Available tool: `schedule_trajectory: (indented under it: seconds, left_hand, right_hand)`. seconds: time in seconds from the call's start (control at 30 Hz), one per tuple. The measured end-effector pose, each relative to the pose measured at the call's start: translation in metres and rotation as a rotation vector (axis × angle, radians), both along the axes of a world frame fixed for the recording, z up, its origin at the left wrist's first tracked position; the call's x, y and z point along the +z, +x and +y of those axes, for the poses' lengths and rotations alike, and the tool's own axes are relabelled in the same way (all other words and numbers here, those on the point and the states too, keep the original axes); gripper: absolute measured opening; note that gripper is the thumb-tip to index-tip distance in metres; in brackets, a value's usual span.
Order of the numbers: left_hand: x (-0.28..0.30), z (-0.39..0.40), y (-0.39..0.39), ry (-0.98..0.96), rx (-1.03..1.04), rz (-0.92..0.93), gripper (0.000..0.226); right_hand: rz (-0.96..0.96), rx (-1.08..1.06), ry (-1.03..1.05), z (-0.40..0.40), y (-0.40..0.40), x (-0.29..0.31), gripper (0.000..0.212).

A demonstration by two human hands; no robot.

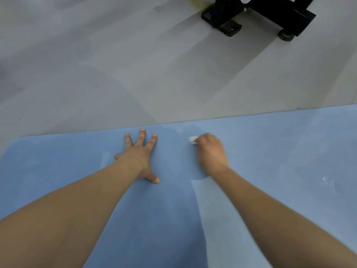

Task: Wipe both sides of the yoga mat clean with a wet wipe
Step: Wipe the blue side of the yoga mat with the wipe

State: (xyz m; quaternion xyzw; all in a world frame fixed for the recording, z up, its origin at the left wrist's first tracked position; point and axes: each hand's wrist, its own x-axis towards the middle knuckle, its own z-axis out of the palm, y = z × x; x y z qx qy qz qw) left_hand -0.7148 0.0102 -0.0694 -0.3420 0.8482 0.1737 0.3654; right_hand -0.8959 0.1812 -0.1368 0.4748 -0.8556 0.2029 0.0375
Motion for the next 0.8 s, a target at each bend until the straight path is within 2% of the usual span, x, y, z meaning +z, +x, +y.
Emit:
schedule_trajectory:
  seconds: [0.07, 0.13, 0.23, 0.33, 0.5, 0.57, 0.63, 0.67, 0.73, 0.8]
  left_hand:
    - [0.000, 0.001, 0.000, 0.000, 0.007, 0.001, 0.151]
    - [0.001, 0.002, -0.001, 0.009, 0.011, 0.000, 0.150]
    - [0.002, 0.001, -0.001, 0.022, 0.021, 0.002, 0.151]
    - [0.001, 0.000, -0.002, 0.027, 0.030, 0.014, 0.151]
    - [-0.001, 0.000, 0.000, 0.027, 0.033, 0.027, 0.152]
    - [-0.001, 0.000, 0.000, 0.022, 0.031, 0.027, 0.153]
    - [-0.001, -0.001, 0.000, 0.022, 0.031, 0.023, 0.152]
    - [-0.002, -0.001, 0.000, 0.020, 0.031, 0.025, 0.152]
    - [-0.003, -0.001, 0.000, 0.015, 0.035, 0.029, 0.152]
    - [-0.003, -0.001, 0.000, 0.015, 0.040, 0.019, 0.152]
  right_hand:
    - [0.013, -0.233, 0.010, 0.032, -0.051, 0.002, 0.025]
    - [-0.062, -0.452, 0.076, 0.055, -0.082, 0.008, 0.023]
    - [-0.159, -0.659, 0.045, 0.040, -0.081, 0.012, 0.025]
    - [-0.214, -0.585, -0.025, -0.013, -0.027, 0.007, 0.025]
    - [-0.238, -0.156, -0.091, -0.086, 0.077, 0.008, 0.026]
    - [-0.235, -0.035, -0.049, -0.086, 0.070, 0.010, 0.019]
    - [-0.136, 0.065, 0.008, -0.071, 0.038, 0.006, 0.016]
    - [-0.086, 0.061, 0.025, -0.060, 0.016, 0.004, 0.014]
    - [-0.036, -0.089, 0.006, -0.034, -0.031, 0.002, 0.013]
    - [-0.082, -0.264, 0.001, -0.009, -0.064, 0.002, 0.019]
